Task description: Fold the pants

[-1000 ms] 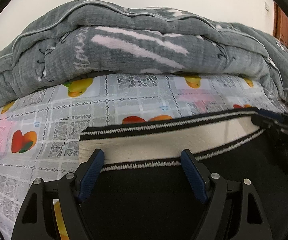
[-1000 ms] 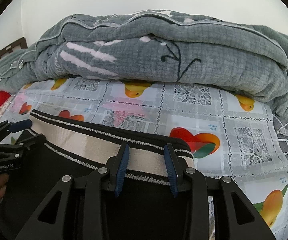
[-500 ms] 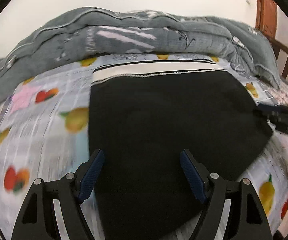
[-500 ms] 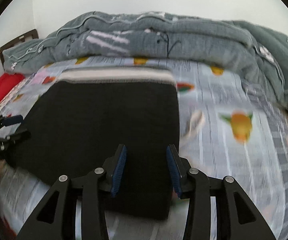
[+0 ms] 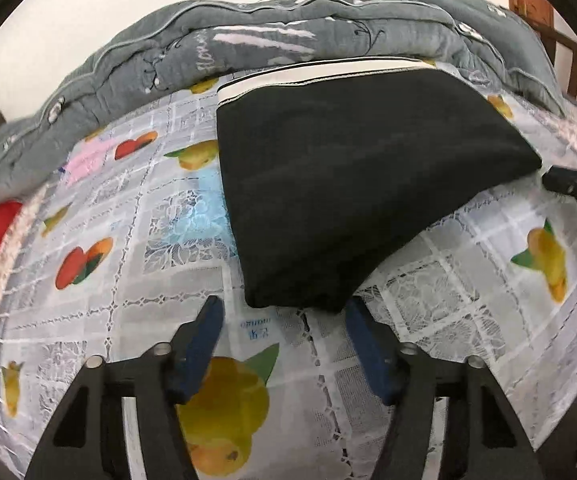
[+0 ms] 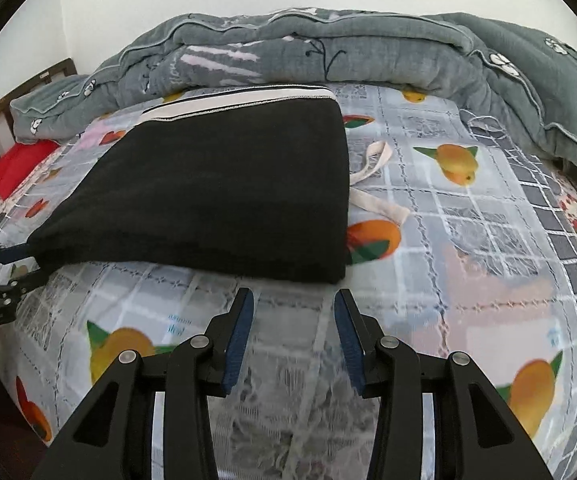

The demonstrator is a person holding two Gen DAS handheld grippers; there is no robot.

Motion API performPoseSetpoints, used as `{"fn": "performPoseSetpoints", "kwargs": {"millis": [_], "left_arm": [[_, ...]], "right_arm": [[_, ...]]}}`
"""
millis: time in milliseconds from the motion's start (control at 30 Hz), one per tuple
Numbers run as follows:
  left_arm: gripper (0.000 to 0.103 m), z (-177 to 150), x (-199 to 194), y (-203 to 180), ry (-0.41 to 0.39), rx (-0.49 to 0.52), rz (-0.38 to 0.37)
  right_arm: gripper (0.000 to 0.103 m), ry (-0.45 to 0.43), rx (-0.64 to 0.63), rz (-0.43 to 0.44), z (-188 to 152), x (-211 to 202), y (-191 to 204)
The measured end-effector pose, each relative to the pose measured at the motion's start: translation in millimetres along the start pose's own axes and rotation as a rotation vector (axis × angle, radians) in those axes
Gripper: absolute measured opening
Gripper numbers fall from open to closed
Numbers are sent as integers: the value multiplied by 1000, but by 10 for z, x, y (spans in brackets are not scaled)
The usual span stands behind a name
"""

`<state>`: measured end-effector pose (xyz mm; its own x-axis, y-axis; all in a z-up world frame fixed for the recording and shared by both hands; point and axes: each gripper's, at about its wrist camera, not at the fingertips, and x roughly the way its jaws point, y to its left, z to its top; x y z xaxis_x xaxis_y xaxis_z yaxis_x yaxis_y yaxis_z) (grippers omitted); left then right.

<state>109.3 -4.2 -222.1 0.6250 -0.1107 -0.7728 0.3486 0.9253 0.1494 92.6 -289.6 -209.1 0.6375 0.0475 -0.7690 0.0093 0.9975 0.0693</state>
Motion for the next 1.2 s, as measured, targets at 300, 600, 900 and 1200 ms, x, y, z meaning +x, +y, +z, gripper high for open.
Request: {"fn": "performPoseSetpoints", "kwargs": {"millis": [300, 600, 900, 1200], "left_arm": [[18, 148, -88, -103, -84, 53, 72], [22, -120, -1, 193, -105, -193, -32], [37, -140, -304, 480, -167, -307, -30], [44, 384, -250, 371, -226, -305, -68]], "right_arm": [[42, 1, 8, 10, -126, -126, -23], [42, -8, -13, -4, -96, -118, -11], [42, -69, -1, -8, 268, -96, -68], [42, -46, 26, 12, 531, 216, -17]]}}
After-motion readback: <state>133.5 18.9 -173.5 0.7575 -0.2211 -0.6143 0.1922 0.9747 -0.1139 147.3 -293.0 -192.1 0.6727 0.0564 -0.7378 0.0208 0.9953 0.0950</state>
